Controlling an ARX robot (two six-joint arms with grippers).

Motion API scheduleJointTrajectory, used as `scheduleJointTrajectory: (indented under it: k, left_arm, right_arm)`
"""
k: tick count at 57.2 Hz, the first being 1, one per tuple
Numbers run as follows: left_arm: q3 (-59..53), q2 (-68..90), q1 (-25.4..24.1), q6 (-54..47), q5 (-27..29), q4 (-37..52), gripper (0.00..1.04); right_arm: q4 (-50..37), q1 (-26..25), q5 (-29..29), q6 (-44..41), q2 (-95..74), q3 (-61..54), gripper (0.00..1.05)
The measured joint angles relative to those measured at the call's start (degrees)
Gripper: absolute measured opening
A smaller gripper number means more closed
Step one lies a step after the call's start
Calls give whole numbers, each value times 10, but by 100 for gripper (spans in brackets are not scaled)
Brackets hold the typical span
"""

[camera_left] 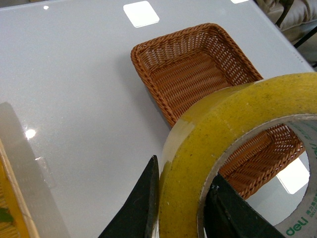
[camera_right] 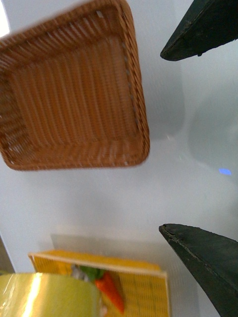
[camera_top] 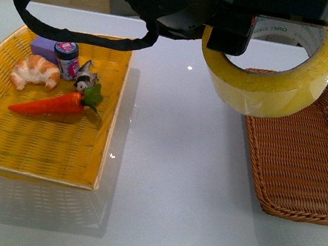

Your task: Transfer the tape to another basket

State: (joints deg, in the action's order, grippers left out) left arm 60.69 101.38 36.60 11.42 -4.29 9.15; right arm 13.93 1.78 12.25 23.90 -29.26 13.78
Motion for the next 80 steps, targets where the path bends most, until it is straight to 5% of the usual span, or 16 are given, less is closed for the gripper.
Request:
scheduleJointTrajectory:
  k: [9,25,70,80]
  left_arm:
    - [0,0,0,0,0,-5,16]
    - [0,0,0,-2,-2,-7,16]
    - [0,0,-6,1,-23,-9,16]
    - [0,0,-9,1,-25,-10,16]
  right_arm:
    - [-170,36,75,93,-132,13,96]
    - [-383,64,112,165,-320,28,96]
    - [-572,103,98,234,-514,91,95]
    - [-588,110,92,249,-526,92,71]
